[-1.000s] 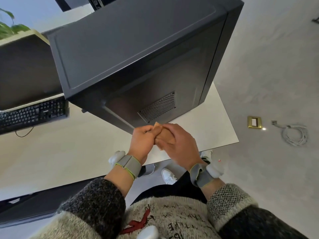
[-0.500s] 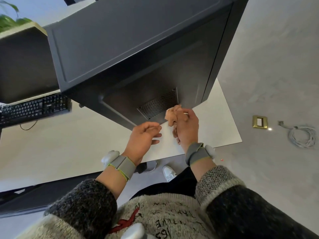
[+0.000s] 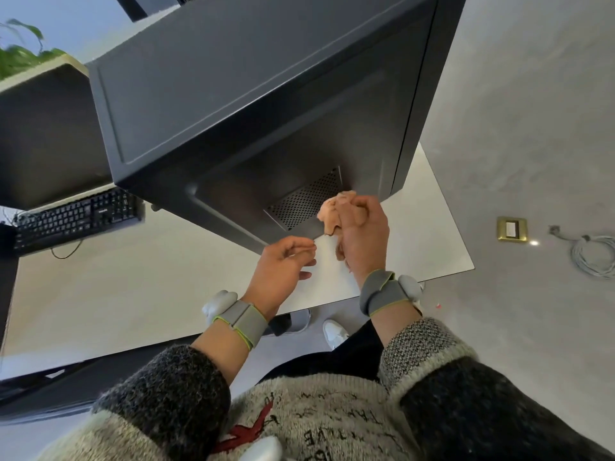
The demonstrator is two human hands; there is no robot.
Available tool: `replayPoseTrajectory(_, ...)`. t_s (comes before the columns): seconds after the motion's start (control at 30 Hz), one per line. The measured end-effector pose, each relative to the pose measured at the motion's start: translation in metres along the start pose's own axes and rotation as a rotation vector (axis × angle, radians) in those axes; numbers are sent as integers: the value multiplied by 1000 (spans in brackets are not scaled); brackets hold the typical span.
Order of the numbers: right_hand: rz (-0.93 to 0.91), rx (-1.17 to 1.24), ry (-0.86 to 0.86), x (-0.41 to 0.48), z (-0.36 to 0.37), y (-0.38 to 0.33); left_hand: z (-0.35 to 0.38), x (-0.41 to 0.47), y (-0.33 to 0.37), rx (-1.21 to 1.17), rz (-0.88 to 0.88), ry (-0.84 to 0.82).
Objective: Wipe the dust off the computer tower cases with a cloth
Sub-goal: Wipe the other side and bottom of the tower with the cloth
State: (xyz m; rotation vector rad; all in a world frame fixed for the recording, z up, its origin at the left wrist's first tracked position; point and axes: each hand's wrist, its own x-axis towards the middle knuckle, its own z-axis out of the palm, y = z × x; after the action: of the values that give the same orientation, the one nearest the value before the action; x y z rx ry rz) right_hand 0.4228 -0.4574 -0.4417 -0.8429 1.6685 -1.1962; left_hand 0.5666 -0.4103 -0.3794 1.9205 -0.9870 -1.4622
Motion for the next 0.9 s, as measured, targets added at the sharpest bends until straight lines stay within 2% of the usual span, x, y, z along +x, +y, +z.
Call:
replayPoseTrajectory(0.07,-6,-7,9,-3,2,2,1,-1,0,17,-9,-2)
replayPoseTrajectory(0.17,264,31,-78,4,2,16,3,-1,3,20,0,5)
replayPoseTrajectory(0.23,332,16,-153,10,-2,16,4,-1,5,8,2,21)
replayPoseTrajectory(0.37,67,43,-121,20,-11,5,8,0,9,0,-9,50)
replayPoseTrajectory(0.43,4,30,-100,18,-11,3,13,-1,10,4,-22,57)
replayPoseTrajectory(0.5,57,7,-100,19,-10,9,19,-1,12,-2,-34,71)
replayPoseTrajectory(0.63,313,35,-258,28,-20,10,30,-4,16,-36,-61,99)
replayPoseTrajectory(0.7,287,35,-265,35,-28,0,36,-6,19,-52,-88,114)
replayPoseTrajectory(0.8,96,79,-216,40,-35,-15,50,-5,24,-107,-125,137)
replayPoseTrajectory(0.87,32,-31,-256,42,-35,-12,59,-4,29,-122,-144,143)
replayPoseTrajectory(0.9,57,-79,-285,41,-34,-7,62,-5,31,-125,-149,144)
